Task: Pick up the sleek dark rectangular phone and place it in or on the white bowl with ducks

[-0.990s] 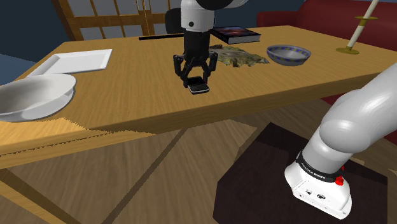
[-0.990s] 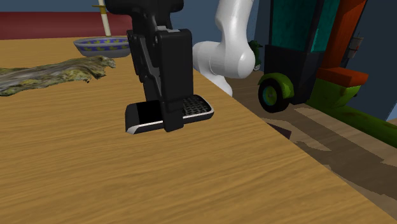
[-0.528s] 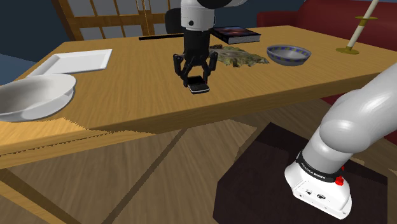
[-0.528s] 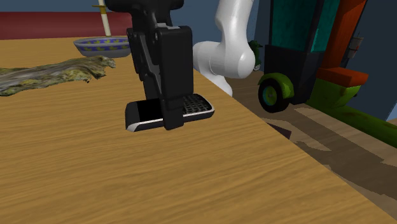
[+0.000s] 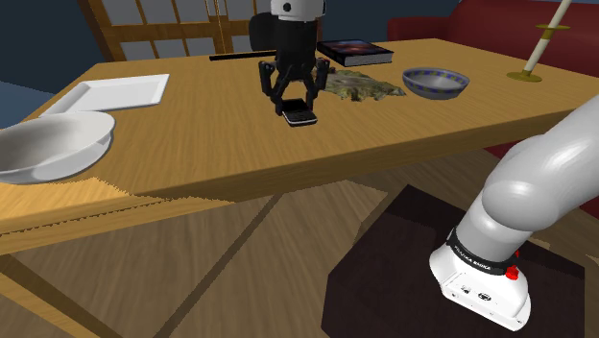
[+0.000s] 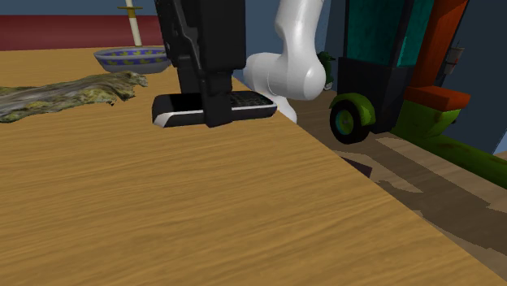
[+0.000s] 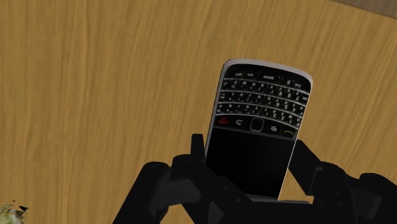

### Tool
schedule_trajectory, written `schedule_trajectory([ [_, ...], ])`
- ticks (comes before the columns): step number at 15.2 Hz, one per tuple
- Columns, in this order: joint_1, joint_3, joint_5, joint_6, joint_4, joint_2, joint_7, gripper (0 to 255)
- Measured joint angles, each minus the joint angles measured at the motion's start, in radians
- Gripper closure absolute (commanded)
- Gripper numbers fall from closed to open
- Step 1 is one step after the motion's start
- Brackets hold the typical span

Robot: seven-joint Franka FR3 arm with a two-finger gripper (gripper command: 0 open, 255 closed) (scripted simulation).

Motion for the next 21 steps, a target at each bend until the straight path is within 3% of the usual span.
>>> schedule_trajectory([
  [15,-0.010,-0.013,-0.019,-0.196,0.224,0.030,0.021,255],
  [21,-0.035,-0.112,-0.019,-0.229,0.138,-0.075,-0.103,255],
])
